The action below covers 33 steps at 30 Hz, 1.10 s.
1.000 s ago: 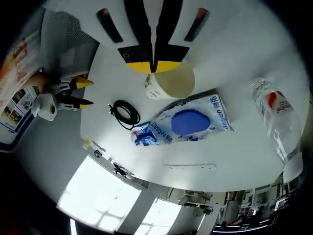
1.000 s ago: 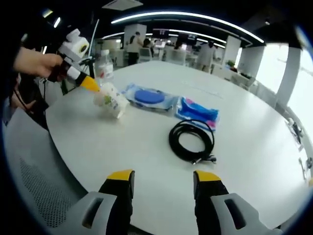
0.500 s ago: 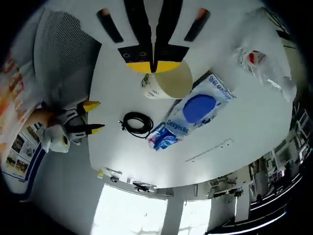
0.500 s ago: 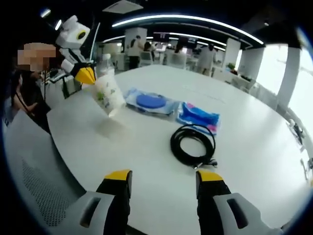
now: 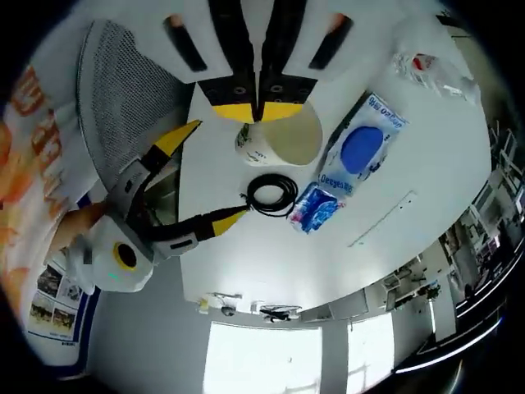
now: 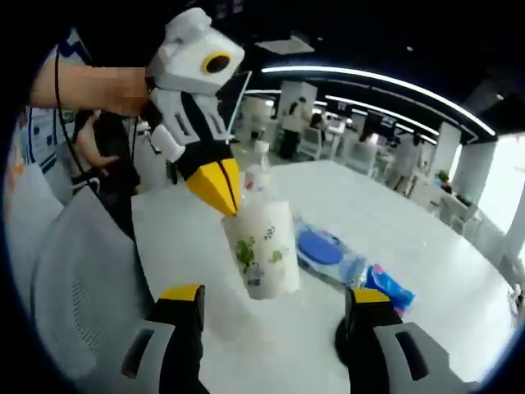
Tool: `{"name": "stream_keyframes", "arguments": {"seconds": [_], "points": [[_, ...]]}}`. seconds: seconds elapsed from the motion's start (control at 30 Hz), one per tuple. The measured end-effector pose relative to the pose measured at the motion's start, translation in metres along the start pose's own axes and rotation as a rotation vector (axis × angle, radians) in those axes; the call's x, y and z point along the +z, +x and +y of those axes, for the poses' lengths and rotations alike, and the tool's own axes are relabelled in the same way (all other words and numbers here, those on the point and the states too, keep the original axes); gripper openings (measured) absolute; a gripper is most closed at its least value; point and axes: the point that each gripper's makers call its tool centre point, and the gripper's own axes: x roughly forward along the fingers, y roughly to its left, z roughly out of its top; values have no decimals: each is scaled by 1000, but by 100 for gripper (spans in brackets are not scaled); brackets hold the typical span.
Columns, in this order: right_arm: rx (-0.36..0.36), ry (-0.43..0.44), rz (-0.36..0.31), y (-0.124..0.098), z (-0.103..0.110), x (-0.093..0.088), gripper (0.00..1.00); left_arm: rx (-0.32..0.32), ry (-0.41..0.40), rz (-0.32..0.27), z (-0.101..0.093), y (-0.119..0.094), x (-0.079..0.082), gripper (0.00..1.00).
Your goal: Arrange the tabletop items into an orderly group along one side of the table until the central work area is clear of visible clutter.
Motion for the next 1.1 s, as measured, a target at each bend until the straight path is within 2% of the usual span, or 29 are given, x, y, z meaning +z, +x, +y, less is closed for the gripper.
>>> {"name": "stream_keyframes", "arguments": {"seconds": [0.17, 0.23, 0.27, 0.3, 0.43, 0.5, 0.6, 0.73, 0.97, 1.07, 1.1], "points": [[32, -36, 28, 14, 6, -8, 66, -16, 19, -15, -11, -10, 10, 0], [43, -46, 30, 13, 8, -9, 55, -16, 31, -18, -13, -14, 13, 0], [40, -63, 26, 13, 8, -8, 44, -17, 32, -20, -14, -15, 14, 0], [37, -78, 21, 12, 8, -7, 38, -19, 36, -22, -16, -17, 16, 0], [35, -93, -9, 13, 8, 1, 38, -15, 79, -18, -21, -23, 18, 0], [16, -134, -34, 13, 6, 6, 38, -27, 76, -26, -23, -25, 20, 0], [8, -116, -54, 11, 4, 10, 37, -10, 115, -40, -21, -28, 24, 0], [-3, -113, -85, 11, 4, 20, 37, -10, 106, -49, -20, -29, 27, 0], [-6, -115, -96, 14, 8, 26, 38, -32, 131, -34, -24, -28, 27, 0], [45, -83, -75, 17, 17, 20, 38, -45, 144, 12, -25, -26, 20, 0], [43, -85, -71, 17, 17, 19, 38, -45, 153, 24, -24, -26, 17, 0]]}}
